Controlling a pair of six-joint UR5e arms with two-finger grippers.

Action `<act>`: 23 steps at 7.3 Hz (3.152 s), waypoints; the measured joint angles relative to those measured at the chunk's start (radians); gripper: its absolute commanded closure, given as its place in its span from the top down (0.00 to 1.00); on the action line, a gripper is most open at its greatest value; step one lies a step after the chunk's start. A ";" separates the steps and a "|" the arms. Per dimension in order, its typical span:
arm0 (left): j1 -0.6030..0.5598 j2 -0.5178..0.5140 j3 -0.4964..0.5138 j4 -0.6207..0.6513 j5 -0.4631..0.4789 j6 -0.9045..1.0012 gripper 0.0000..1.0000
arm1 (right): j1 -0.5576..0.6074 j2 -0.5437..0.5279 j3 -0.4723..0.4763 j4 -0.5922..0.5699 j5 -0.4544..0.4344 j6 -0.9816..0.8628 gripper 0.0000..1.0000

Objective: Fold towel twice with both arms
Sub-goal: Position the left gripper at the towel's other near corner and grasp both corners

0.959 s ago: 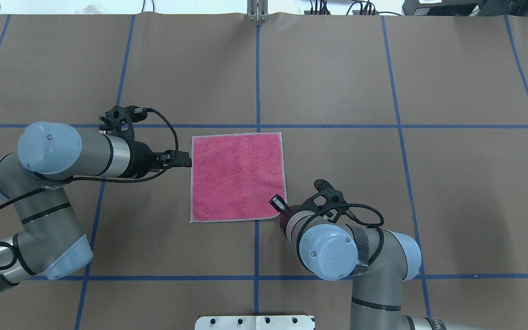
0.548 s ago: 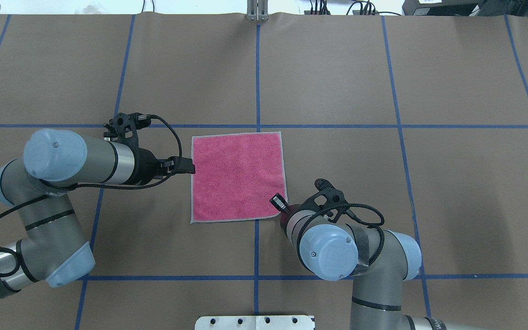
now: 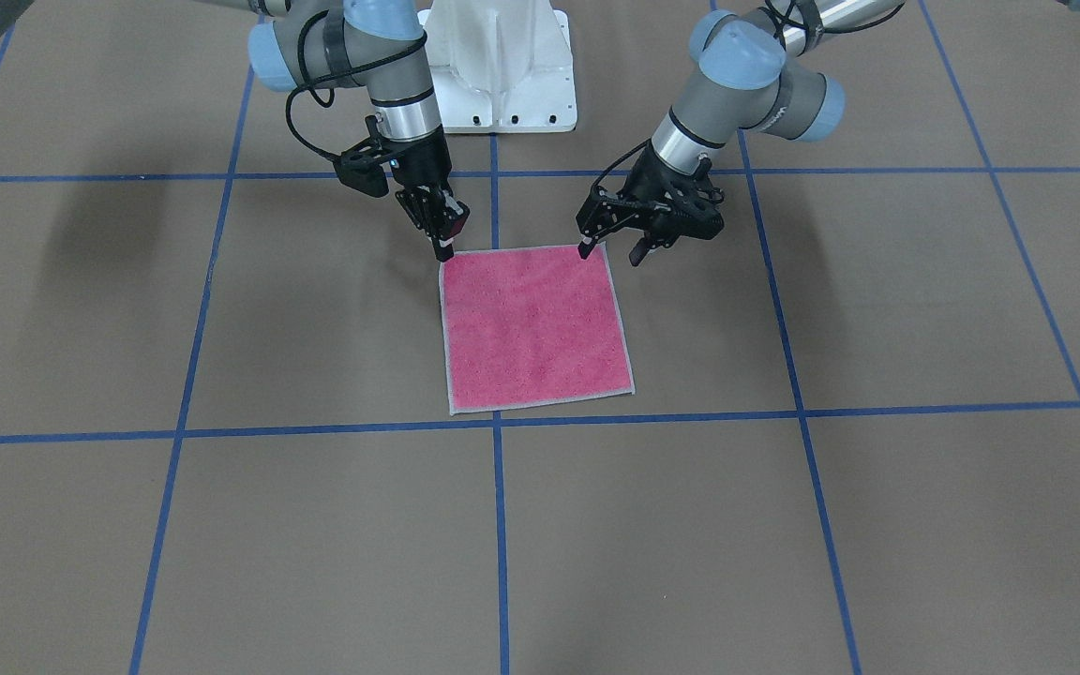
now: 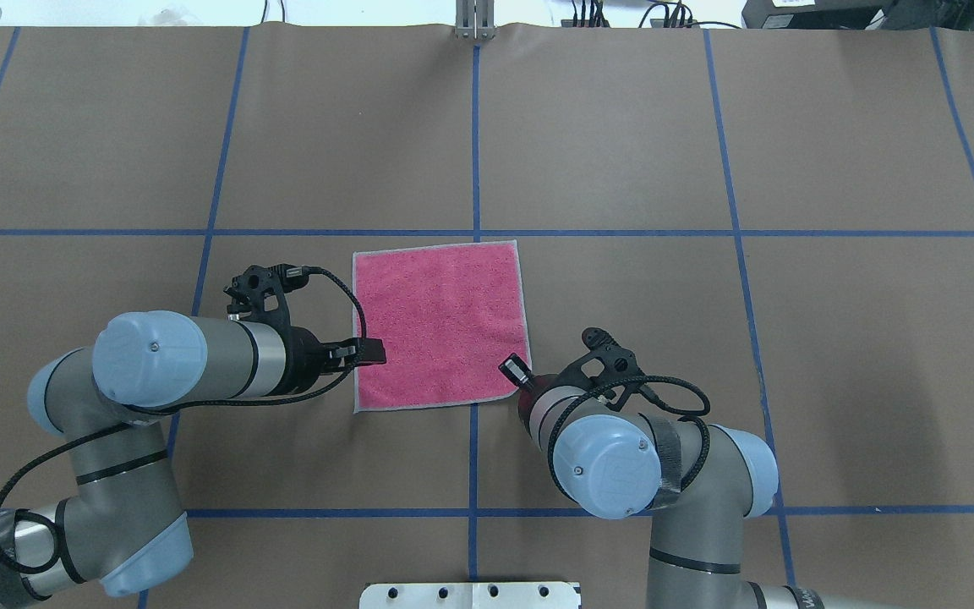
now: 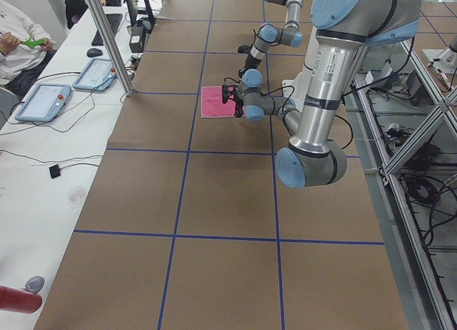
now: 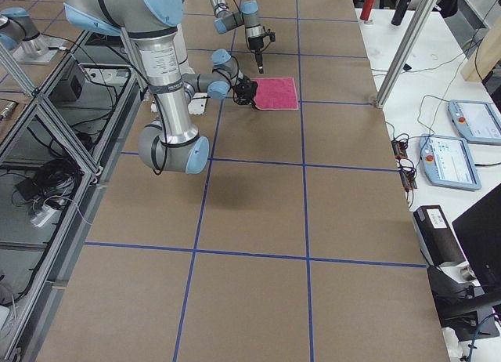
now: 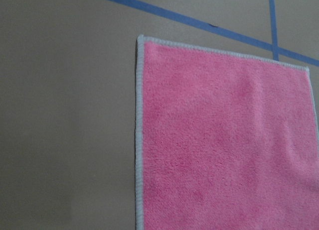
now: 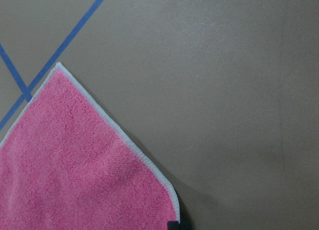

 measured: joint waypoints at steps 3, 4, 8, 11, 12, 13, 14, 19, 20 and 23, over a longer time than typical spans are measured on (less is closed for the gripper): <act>0.028 0.001 -0.001 0.004 0.015 -0.094 0.77 | 0.000 -0.002 0.002 0.000 -0.002 0.001 0.00; 0.029 0.002 -0.001 0.004 0.023 -0.171 0.79 | 0.000 -0.002 0.002 0.001 -0.002 0.001 0.00; 0.043 0.008 -0.001 0.003 0.073 -0.320 0.79 | 0.001 -0.001 0.004 0.002 -0.002 0.002 0.00; 0.061 0.008 0.000 0.005 0.083 -0.324 0.79 | 0.001 0.000 0.005 0.002 -0.002 0.002 0.00; 0.069 0.007 0.000 0.005 0.083 -0.324 0.79 | 0.002 0.000 0.005 0.002 -0.002 0.002 0.00; 0.078 0.007 0.000 0.005 0.084 -0.323 0.79 | 0.002 0.000 0.005 0.002 -0.002 0.002 0.00; 0.086 0.009 0.000 0.005 0.086 -0.321 0.79 | 0.002 0.000 0.005 0.002 -0.002 0.002 0.00; 0.107 0.008 0.003 0.008 0.109 -0.318 0.73 | 0.002 -0.002 0.004 0.002 -0.002 0.002 0.00; 0.107 0.007 0.004 0.008 0.110 -0.318 0.73 | 0.002 -0.002 0.005 0.002 -0.002 0.002 0.00; 0.107 0.000 0.010 0.007 0.117 -0.318 0.73 | 0.002 -0.003 0.006 0.002 -0.002 0.002 0.00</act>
